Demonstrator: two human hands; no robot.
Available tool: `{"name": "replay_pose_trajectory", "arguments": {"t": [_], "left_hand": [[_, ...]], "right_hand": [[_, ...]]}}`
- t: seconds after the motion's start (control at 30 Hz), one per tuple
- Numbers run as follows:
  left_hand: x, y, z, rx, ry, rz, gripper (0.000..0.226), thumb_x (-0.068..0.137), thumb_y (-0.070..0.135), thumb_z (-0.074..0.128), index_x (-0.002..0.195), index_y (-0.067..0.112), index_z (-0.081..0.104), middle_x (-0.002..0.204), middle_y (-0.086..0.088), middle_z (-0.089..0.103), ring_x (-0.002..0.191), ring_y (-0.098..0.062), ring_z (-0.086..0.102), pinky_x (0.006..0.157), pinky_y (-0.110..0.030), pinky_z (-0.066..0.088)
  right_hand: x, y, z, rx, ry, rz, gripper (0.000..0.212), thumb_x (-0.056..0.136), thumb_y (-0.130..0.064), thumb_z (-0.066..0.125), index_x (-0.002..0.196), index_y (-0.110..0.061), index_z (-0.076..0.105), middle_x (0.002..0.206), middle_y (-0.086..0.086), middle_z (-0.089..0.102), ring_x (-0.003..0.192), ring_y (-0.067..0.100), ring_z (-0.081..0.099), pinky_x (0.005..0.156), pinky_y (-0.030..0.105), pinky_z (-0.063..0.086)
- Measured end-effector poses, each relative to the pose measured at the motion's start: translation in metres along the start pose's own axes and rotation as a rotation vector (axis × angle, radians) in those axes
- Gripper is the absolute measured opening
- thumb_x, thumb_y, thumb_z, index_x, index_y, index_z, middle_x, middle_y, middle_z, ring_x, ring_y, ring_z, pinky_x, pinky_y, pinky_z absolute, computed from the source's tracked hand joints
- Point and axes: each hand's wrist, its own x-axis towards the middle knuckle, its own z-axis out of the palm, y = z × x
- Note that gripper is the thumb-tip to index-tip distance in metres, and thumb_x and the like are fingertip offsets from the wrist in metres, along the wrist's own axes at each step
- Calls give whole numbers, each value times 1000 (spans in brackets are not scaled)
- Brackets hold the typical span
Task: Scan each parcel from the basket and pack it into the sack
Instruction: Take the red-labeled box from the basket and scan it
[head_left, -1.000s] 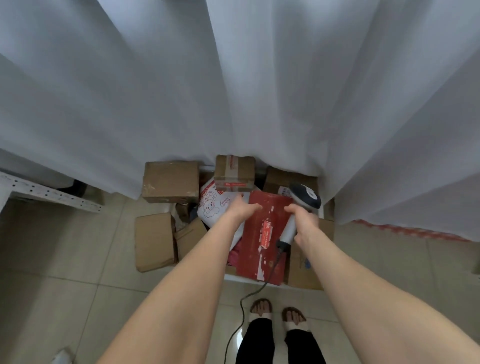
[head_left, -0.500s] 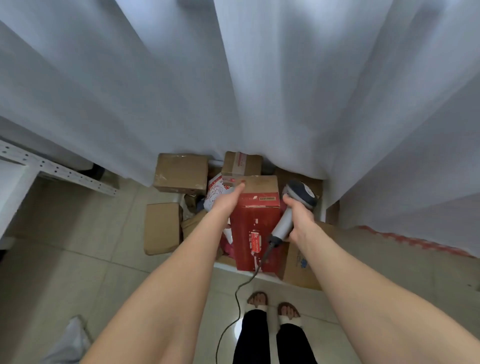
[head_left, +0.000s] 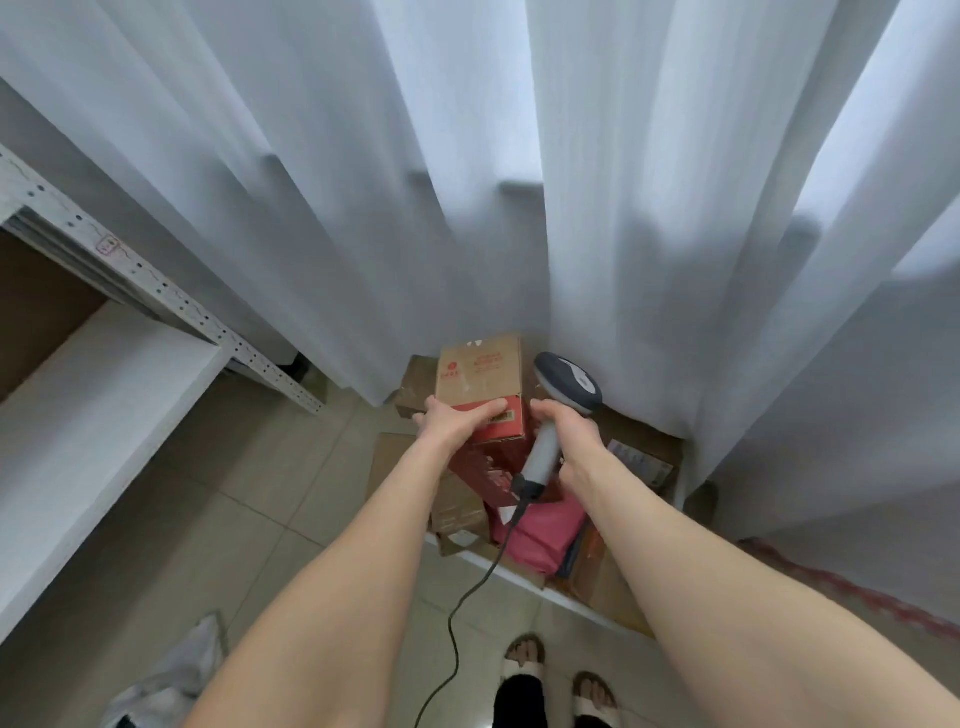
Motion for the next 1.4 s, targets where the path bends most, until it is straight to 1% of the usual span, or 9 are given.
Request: {"name": "replay_pose_trajectory", "arguments": {"t": [0.13, 0.37, 0.5, 0.6, 0.7, 0.83, 1.03, 1.2, 1.4], "left_hand": [[-3, -2, -22, 100, 149, 9, 124, 55, 66, 79, 147, 9, 18, 146, -15, 26, 136, -30, 29, 112, -43, 31], [7, -19, -49, 289, 54, 18, 140, 52, 73, 75, 149, 30, -17, 152, -17, 9, 142, -36, 6, 115, -50, 17], [21, -32, -53, 60, 101, -27, 125, 59, 66, 77, 152, 17, 10, 152, -15, 26, 140, -33, 26, 113, -49, 29], [32, -40, -40, -200, 19, -98, 79, 69, 46, 81, 129, 7, 49, 126, -12, 58, 109, -27, 59, 86, -39, 53], [44, -52, -16, -247, -14, -164, 45, 76, 27, 77, 108, 7, 53, 109, -11, 64, 94, -26, 63, 78, -37, 55], [64, -69, 20, -309, -104, -233, 43, 82, 18, 69, 120, 6, 55, 112, -12, 65, 98, -25, 63, 85, -37, 55], [85, -101, 61, -264, -327, -188, 55, 90, 3, 54, 141, 18, 42, 125, -10, 60, 106, -21, 59, 86, -34, 51], [84, -99, 77, -341, -410, -163, 64, 93, -7, 43, 150, 17, 26, 143, -7, 46, 126, -22, 48, 94, -34, 45], [102, -106, 93, -254, -393, -115, 59, 93, -13, 33, 146, 12, 34, 148, -6, 40, 132, -23, 42, 102, -35, 40]], "right_hand": [[-13, 9, 23, -8, -73, -3, 36, 83, -23, 73, 115, -9, 65, 86, 4, 71, 74, 17, 67, 55, 27, 47], [-17, 30, 57, -43, -103, 0, 45, 81, -28, 75, 120, -13, 59, 99, 9, 68, 87, 23, 65, 66, 33, 52], [-8, 29, 65, -28, -65, -24, 42, 81, -26, 76, 116, -11, 59, 98, 10, 68, 87, 24, 65, 76, 38, 54], [8, 22, 62, -24, 9, -76, 42, 79, -21, 77, 115, -7, 60, 94, 8, 68, 85, 23, 65, 82, 39, 55], [31, 23, 46, -25, 55, -51, 39, 81, -22, 77, 113, -8, 60, 88, 7, 67, 78, 20, 64, 66, 34, 52], [65, 36, 26, 0, 89, 0, 48, 80, -26, 78, 117, -12, 50, 93, 7, 65, 81, 21, 63, 61, 34, 49], [106, 70, 3, -8, 111, -4, 62, 78, -23, 80, 131, -6, 54, 118, 14, 66, 107, 30, 64, 99, 48, 49], [112, 91, -22, -36, 176, 47, 62, 78, -24, 80, 132, -9, 53, 119, 14, 66, 109, 32, 63, 100, 50, 48], [123, 106, -26, -78, 182, 67, 58, 79, -25, 79, 128, -6, 55, 115, 14, 67, 104, 32, 65, 96, 51, 51]]}}
